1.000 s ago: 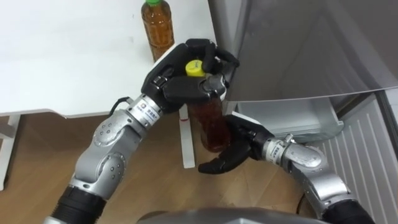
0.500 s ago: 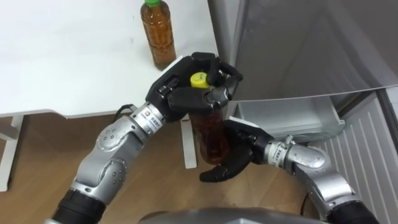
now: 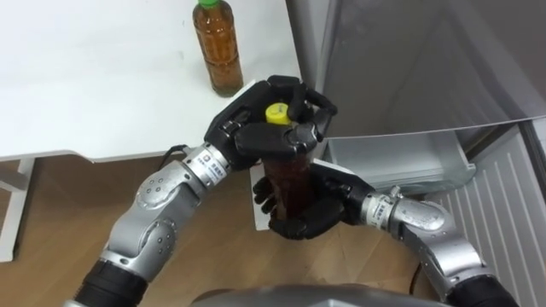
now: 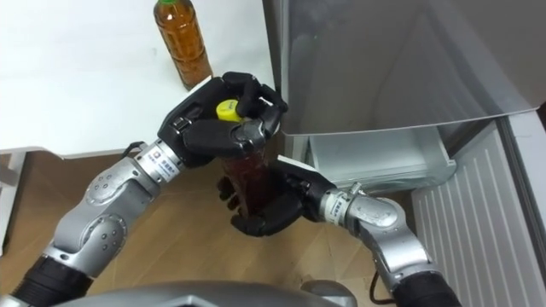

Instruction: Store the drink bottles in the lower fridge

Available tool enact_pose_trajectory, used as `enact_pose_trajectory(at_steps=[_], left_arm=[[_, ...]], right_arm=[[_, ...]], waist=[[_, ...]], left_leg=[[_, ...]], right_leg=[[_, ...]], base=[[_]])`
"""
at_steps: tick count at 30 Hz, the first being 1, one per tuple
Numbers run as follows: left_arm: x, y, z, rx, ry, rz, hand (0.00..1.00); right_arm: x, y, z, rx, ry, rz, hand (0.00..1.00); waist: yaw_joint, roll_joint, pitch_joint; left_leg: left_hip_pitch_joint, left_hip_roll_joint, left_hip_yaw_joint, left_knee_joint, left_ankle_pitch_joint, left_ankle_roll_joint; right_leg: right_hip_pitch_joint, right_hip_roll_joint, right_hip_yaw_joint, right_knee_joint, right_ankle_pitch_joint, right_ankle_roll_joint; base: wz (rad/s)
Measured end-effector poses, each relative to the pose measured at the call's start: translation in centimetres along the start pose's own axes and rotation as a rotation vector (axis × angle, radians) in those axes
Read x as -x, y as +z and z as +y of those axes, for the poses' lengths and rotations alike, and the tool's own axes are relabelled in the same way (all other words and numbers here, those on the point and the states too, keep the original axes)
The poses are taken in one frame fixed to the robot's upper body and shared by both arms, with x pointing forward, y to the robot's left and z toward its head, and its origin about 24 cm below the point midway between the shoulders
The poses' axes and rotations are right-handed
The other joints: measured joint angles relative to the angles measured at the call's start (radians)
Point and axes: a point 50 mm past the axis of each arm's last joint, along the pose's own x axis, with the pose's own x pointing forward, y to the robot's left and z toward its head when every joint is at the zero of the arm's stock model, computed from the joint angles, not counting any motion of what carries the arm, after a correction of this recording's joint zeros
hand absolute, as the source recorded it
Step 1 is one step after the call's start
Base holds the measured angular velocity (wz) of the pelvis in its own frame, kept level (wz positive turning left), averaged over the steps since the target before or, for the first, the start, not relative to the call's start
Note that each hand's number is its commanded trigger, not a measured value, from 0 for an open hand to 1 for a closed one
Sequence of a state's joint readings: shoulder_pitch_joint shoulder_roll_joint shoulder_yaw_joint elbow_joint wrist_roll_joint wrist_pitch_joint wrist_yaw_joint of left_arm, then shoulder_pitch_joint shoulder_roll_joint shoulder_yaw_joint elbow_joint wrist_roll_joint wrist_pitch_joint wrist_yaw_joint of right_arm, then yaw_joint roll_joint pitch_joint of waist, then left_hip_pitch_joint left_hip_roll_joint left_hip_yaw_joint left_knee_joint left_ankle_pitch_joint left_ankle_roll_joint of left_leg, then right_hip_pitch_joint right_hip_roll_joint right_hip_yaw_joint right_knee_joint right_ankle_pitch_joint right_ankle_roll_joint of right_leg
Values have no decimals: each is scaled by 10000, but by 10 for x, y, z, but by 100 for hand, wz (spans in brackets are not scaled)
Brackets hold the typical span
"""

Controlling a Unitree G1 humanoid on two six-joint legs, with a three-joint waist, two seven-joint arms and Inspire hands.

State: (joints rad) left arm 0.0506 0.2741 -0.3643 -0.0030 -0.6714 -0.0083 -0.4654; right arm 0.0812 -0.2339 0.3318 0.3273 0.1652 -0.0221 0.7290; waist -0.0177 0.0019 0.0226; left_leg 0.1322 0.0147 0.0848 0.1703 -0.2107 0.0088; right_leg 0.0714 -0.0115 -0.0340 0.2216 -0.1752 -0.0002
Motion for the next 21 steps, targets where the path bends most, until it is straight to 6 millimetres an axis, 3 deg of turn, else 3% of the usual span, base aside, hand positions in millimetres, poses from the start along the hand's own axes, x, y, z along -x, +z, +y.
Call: enact_pose_trajectory(at_steps=[10,12,21], left_arm=[[-1,0,0,106,89,-122,99],[-1,0,0,114,93,-130,0],[-1,1,1,92,146,-167,0]], right_arm=[[0,0,2,4,267,3,100],[0,0,2,5,282,7,100],[1,-1,2,-49,478,28,100]], waist=[[-11,-7,-4],[12,-13,-5],[-1,-112,-60]], left_leg=[[-17,-10,60,53,1,2],[-24,-11,71,78,1,2],[-28,-10,84,121,1,2]], right_leg=[[-27,-13,11,7,0,0],[-25,-17,14,7,0,0],[-16,-23,15,6,0,0]], base=[[-1],[0],[0]])
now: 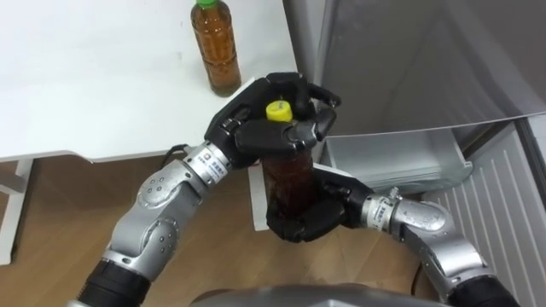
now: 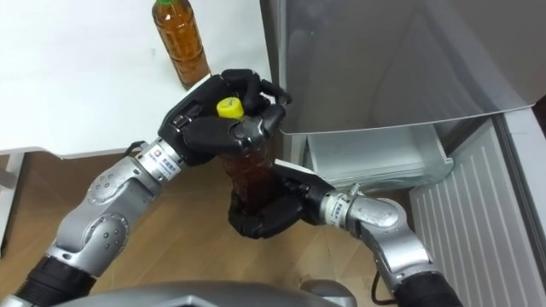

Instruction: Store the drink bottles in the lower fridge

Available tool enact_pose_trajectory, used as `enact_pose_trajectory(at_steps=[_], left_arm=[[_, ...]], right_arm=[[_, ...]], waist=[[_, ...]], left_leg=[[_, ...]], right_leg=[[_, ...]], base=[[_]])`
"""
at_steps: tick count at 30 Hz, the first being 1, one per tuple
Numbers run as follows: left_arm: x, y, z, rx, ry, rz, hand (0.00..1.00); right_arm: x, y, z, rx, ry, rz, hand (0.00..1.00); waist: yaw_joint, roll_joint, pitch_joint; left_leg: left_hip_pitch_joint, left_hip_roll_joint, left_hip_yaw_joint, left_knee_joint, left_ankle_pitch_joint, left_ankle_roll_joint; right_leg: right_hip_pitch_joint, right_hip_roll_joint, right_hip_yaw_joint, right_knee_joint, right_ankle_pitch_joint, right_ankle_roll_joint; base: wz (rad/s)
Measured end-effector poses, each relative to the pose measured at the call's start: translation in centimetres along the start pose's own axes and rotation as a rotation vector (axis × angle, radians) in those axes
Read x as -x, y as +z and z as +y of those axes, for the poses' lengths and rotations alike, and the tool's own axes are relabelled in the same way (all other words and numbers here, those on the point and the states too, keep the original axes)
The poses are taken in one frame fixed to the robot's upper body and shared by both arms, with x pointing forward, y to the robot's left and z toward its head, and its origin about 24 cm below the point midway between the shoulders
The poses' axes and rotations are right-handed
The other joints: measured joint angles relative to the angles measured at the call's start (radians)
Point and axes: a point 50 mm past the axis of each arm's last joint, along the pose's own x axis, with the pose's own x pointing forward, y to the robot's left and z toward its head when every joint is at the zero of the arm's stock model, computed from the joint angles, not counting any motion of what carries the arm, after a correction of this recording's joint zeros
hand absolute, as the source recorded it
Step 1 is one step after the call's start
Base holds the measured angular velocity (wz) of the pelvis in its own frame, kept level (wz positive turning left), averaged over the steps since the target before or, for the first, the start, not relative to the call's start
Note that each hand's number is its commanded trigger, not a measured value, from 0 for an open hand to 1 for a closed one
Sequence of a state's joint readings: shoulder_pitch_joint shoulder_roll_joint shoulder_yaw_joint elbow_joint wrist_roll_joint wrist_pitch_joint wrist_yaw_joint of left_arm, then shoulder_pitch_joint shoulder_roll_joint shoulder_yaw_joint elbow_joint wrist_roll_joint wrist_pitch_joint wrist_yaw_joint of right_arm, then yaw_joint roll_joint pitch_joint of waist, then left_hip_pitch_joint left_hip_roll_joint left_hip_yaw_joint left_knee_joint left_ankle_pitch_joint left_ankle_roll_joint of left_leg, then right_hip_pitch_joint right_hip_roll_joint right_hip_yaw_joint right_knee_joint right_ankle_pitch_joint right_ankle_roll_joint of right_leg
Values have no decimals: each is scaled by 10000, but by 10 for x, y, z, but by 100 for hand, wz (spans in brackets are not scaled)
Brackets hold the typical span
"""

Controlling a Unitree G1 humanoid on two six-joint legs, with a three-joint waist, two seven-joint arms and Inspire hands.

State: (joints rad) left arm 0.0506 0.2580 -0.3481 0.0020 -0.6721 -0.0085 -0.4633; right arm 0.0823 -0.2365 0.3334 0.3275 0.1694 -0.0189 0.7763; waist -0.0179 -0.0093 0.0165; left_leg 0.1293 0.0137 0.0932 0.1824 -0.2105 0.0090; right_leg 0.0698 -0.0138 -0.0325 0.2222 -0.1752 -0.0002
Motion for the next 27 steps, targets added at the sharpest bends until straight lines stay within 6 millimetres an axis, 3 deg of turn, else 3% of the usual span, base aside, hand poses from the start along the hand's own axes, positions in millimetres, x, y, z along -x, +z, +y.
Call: enact_pose_trajectory(at_steps=[4,9,17,21,24,27], left_arm=[[0,1,1,16,50,-82,0],[-1,2,1,16,92,-223,0],[-1,6,1,-94,74,-491,0],[-3,21,-5,-443,-226,-1055,0],[-5,33,-12,-752,-569,-1643,0],[-6,37,-12,-880,-630,-1822,0]], right_arm=[[0,-1,1,-72,63,57,100],[0,-4,4,-209,137,99,100],[1,-5,4,-332,139,25,100],[1,-3,3,-462,103,-130,100],[1,-4,3,-453,31,-123,100],[2,-3,3,-480,24,-194,100]], waist=[[-3,-79,-48],[26,-83,-44],[49,-32,-13],[2,-15,-3],[-10,93,63],[-30,199,75]], left_leg=[[1,0,-1,11,0,0],[-3,9,-2,4,-1,-1],[-69,19,-8,52,-5,-3],[-97,52,-16,74,-34,-11],[-129,49,-20,134,-73,-6],[-138,51,-21,144,-79,-10]], right_leg=[[5,-1,-1,1,0,0],[-2,12,13,11,0,0],[-40,10,-26,25,1,-2],[-19,19,-64,-18,4,-6],[-23,22,-82,-17,4,-5],[-35,30,-81,-17,3,-5]], base=[[0],[0],[0],[3],[0],[0]])
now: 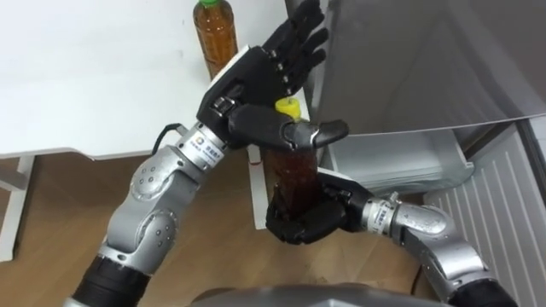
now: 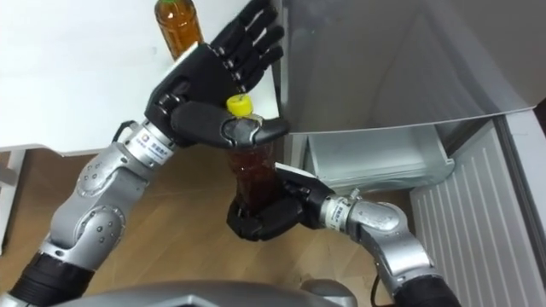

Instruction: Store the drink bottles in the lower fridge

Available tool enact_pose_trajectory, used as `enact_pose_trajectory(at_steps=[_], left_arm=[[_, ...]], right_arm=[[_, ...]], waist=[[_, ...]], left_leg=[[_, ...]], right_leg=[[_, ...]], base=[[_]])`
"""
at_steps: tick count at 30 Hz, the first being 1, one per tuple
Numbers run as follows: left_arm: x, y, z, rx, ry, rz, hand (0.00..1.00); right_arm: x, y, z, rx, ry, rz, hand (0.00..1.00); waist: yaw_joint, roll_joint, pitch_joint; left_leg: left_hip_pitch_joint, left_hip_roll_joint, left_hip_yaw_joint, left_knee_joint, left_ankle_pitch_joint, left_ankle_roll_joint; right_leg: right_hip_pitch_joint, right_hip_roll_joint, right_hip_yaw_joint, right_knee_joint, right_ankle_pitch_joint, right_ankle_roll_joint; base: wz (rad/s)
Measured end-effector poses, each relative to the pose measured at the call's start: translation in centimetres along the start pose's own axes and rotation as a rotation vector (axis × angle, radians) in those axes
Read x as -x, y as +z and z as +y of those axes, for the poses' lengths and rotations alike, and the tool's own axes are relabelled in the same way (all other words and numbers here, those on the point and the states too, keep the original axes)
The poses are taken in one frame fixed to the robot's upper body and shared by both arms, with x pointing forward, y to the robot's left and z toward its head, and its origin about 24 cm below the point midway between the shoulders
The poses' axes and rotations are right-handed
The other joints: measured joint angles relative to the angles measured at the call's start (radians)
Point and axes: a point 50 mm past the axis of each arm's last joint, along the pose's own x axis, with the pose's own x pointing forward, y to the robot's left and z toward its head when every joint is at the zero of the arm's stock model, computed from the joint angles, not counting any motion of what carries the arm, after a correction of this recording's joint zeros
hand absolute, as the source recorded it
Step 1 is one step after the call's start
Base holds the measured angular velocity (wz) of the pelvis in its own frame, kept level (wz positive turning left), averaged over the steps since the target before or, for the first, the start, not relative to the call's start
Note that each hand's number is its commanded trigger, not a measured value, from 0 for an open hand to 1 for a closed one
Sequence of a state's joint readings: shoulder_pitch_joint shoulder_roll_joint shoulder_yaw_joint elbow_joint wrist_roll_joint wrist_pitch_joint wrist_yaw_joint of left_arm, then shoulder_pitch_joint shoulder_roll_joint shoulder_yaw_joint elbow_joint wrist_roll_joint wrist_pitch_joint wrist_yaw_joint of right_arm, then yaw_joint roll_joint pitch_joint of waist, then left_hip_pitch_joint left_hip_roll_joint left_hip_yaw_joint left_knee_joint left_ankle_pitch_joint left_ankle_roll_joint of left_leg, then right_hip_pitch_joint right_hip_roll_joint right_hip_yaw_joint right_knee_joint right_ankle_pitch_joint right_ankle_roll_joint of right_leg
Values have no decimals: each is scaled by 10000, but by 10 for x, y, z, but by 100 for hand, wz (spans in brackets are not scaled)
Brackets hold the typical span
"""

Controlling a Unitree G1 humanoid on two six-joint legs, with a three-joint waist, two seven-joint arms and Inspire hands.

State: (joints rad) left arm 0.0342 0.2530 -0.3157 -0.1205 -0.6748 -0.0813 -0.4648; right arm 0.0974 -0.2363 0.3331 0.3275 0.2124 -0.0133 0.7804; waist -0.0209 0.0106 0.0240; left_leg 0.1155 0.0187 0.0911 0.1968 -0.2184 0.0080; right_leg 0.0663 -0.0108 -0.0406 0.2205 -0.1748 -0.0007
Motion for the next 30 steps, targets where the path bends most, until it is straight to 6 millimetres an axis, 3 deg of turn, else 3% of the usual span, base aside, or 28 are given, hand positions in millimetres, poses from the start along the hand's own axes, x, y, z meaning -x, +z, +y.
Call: enact_pose_trajectory(at_steps=[3,9,11,18,22,30], left_arm=[[-1,6,-1,-122,-68,-223,0],[-5,61,-22,-914,-989,-2821,0],[-3,71,-25,-954,-1084,-3348,0],[10,91,-6,-1478,-175,-4057,0],[25,111,11,-1774,913,-4930,0],[51,154,12,-3091,2617,-6978,0]], right_arm=[[1,1,0,49,2,-44,100],[3,-5,1,-159,-40,101,100],[4,-7,2,-241,-83,145,100],[13,-9,-2,-442,-600,23,100],[30,-4,-9,-344,-1237,-326,100],[45,-13,-10,-615,-1757,-178,100]], waist=[[41,24,-15],[158,39,-28],[264,47,-34],[596,100,-57],[887,167,-103],[1403,109,-126]], left_leg=[[-18,6,-20,10,-12,-13],[17,-1,-107,12,-25,-15],[53,2,-110,12,-24,-16],[158,3,-127,-22,-24,-16],[169,2,-229,-1,-25,-17],[207,4,-283,-75,-19,-23]], right_leg=[[-17,6,-15,-11,-3,-2],[46,-8,-120,-55,-3,-2],[82,-7,-123,-63,-3,-2],[222,-4,-188,-107,-3,-2],[236,-11,-324,-137,-3,-3],[354,-61,-670,-193,-9,-3]], base=[[0],[0],[0],[2],[7],[3]])
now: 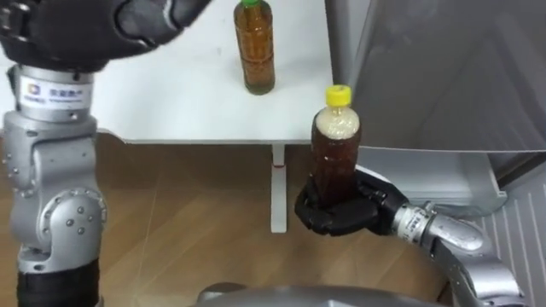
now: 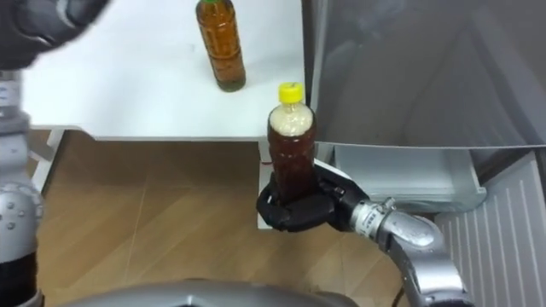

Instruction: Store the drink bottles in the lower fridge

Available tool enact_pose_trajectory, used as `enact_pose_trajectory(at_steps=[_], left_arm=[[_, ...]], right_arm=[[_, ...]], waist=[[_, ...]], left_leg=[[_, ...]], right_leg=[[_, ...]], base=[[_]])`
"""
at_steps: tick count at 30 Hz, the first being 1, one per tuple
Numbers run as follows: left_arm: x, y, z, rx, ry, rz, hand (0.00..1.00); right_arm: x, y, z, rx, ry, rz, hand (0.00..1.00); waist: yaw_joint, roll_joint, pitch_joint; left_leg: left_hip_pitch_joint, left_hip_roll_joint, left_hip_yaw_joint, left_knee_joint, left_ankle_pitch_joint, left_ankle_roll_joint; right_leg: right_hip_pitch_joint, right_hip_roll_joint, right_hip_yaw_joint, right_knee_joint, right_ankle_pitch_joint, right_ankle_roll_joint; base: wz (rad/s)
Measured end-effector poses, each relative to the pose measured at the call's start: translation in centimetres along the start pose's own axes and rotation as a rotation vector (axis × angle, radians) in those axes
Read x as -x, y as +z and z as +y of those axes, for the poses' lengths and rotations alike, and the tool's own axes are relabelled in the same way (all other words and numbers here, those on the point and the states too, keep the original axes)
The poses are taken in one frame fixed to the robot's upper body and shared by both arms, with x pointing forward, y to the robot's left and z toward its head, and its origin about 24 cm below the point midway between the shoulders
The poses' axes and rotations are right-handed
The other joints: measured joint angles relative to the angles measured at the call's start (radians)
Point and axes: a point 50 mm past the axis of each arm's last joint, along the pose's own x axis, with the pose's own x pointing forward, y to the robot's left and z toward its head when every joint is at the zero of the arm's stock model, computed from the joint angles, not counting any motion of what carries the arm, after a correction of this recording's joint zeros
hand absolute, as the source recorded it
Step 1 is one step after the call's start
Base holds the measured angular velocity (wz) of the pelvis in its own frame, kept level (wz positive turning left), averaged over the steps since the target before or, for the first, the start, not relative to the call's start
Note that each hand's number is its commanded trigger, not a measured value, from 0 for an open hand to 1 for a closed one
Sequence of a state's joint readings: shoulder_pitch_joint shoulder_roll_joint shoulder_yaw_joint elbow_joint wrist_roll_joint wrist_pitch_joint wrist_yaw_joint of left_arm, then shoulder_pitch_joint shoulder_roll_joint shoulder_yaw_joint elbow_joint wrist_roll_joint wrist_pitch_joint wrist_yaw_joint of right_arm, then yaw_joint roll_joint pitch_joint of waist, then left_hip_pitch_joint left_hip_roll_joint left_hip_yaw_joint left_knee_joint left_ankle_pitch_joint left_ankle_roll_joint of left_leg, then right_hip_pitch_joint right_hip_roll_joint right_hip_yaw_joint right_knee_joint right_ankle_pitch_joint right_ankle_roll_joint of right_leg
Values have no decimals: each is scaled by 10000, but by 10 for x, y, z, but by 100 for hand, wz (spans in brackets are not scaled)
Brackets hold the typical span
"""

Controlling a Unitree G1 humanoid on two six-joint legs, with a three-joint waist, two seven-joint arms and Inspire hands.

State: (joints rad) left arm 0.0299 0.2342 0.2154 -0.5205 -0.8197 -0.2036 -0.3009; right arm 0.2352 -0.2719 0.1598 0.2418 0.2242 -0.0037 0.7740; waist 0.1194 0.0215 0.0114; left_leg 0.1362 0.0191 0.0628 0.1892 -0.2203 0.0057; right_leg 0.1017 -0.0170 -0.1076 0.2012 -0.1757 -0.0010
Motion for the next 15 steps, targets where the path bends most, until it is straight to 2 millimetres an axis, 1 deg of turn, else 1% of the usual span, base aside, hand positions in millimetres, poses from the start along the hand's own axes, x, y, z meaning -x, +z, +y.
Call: enact_pose_trajectory(at_steps=[2,3,5,7,8,9,10,11,12,13,14,15], left_arm=[[0,8,8,-351,750,-319,0],[1,12,13,-785,1263,-463,0],[4,20,20,-1849,1989,-604,0],[9,34,33,-3306,3316,-956,0],[11,37,37,-3498,3696,-1101,0],[17,41,46,-3739,4538,-1341,0],[25,43,57,-3942,5474,-1376,0],[30,43,62,-4030,5961,-1353,0],[39,42,71,-4136,6836,-1201,0],[48,41,81,-4210,7687,-1002,0],[54,39,86,-4197,8154,-892,0],[66,35,95,-4191,9108,-604,0]], right_arm=[[3,-4,2,-117,-68,75,100],[5,-8,3,-260,-160,99,100],[8,-11,4,-386,-403,118,100],[12,-11,-1,-264,-819,203,100],[13,-12,-2,-282,-933,190,100],[16,-12,-5,-316,-1201,182,100],[19,-13,-7,-321,-1425,200,100],[20,-13,-8,-301,-1528,216,100],[21,-13,-10,-267,-1718,258,100],[22,-13,-11,-265,-1858,268,100],[22,-12,-11,-261,-1924,263,100],[23,-12,-10,-295,-2049,220,100]], waist=[[110,-5,4],[233,-3,18],[295,-23,29],[322,20,54],[324,42,67],[376,110,101],[436,169,64],[459,198,45],[522,225,34],[620,248,18],[701,254,-1],[843,282,-39]], left_leg=[[73,0,-5,-11,0,0],[144,-3,-69,-24,0,0],[175,-10,-98,-36,-1,0],[208,-9,-113,-40,-1,0],[228,-10,-125,-48,-1,-1],[314,-8,-131,-103,-2,-2],[329,-8,-138,-138,-8,-9],[325,-10,-148,-141,-8,-9],[321,-12,-167,-144,-8,-10],[322,-14,-186,-161,-1,-18],[326,-14,-184,-175,4,-22],[334,-12,-172,-193,9,-25]], right_leg=[[74,-19,-143,-8,0,0],[197,-31,-304,-91,0,0],[285,-29,-332,-184,1,0],[308,-23,-335,-163,2,-1],[336,-21,-343,-169,2,-1],[411,-13,-336,-178,2,-1],[431,-7,-328,-180,-2,0],[424,-8,-330,-183,-3,1],[389,-6,-338,-196,-5,1],[378,3,-328,-211,-6,-1],[370,4,-322,-193,-10,-7],[337,2,-316,-160,-16,-16]], base=[[0],[4],[5],[0],[0],[0],[0],[0],[4],[3],[0],[-4]])
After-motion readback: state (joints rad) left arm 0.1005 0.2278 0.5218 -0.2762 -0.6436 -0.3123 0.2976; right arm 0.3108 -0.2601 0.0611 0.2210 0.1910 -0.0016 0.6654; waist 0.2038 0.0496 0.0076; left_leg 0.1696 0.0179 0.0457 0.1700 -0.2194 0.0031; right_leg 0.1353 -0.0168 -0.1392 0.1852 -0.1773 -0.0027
